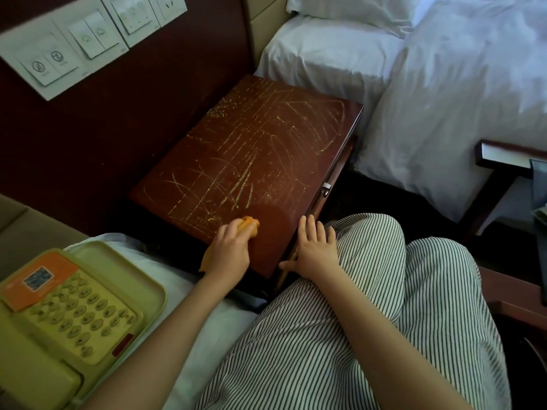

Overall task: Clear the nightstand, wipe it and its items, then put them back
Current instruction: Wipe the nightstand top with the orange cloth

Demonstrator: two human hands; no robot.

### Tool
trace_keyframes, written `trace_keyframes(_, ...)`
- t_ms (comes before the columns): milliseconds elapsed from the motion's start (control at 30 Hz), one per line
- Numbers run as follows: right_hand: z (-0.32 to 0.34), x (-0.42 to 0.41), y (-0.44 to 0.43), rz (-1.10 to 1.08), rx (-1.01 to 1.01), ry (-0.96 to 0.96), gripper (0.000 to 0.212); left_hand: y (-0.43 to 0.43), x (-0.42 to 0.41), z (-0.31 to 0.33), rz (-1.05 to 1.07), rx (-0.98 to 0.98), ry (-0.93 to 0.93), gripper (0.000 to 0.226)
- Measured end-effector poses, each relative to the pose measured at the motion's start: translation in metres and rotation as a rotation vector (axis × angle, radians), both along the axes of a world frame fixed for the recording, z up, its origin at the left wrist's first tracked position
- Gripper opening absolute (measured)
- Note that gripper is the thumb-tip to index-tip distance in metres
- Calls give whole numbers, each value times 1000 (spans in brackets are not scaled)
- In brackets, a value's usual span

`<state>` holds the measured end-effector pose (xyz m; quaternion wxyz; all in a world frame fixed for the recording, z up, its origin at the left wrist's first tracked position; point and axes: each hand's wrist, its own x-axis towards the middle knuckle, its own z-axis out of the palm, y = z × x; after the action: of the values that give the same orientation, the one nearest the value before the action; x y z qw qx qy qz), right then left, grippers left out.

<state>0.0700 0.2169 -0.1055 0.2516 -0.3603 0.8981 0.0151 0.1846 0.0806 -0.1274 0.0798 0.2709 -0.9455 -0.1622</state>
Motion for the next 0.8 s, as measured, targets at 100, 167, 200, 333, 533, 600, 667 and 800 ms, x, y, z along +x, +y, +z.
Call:
trace_keyframes(100,1,1,-1,-1,0,11,108,10,-32,6,171,-24,-33,52)
trace_keyframes(167,1,1,-1,-5,-4,18,107,22,-50,7,197,-29,-4,51)
trace_keyframes(200,1,2,-1,-15,-3,21,107,28,-57,6,202,-31,7,50)
trace_keyframes(333,1,3,0,-71,30,47,102,48,-59,5,68,-19,8,49)
trace_keyframes(533,-2,0,1,-48,16,31,106,38,-1,1,-140,-8,1,50)
trace_keyframes(600,-2,0,1,-39,14,30,108,22,7,-1,28,-56,11,48)
trace_keyframes(667,-2,1,0,-39,16,30,109,12,0,1,152,-52,8,47)
trace_keyframes(800,-1,1,-3,-73,49,23,109,13,-37,8,261,-17,-9,49)
